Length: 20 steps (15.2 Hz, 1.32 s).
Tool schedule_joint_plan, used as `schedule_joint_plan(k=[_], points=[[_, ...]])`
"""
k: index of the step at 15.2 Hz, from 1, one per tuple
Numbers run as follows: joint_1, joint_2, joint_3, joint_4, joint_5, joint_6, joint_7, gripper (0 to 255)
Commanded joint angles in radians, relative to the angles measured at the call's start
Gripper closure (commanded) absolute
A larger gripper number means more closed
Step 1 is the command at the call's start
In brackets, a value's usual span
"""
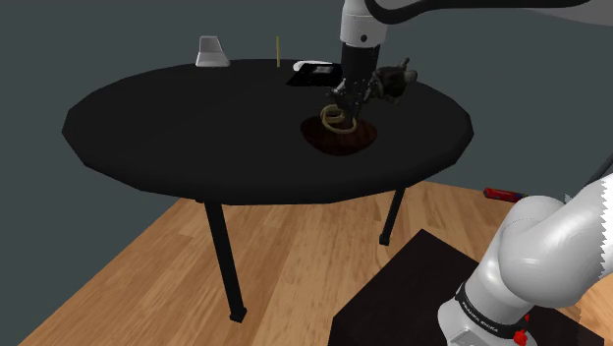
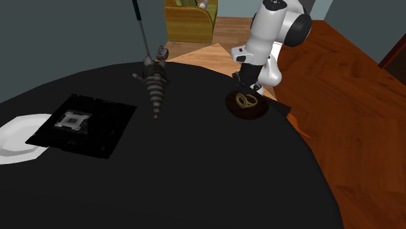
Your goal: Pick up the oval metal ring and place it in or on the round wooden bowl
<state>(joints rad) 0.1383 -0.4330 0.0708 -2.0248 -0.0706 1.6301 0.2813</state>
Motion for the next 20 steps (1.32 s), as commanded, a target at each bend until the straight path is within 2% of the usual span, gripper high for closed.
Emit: schedule_joint_plan(k=[1, 2, 3, 8, 12, 20], points=[[0.000, 0.000, 0.000, 0.000, 0.000, 0.001, 0.000, 255], [0.000, 0.000, 0.000, 0.000, 0.000, 0.001, 0.000, 255], [0.000, 0.000, 0.000, 0.000, 0.000, 0.001, 0.000, 0], [0.000, 0.000, 0.000, 0.000, 0.000, 0.001, 0.000, 0], [0.001, 0.033, 0.008, 0.159, 0.001, -0.126, 0.001, 0], [0.001, 0.033, 0.008, 0.159, 0.001, -0.126, 0.001, 0]])
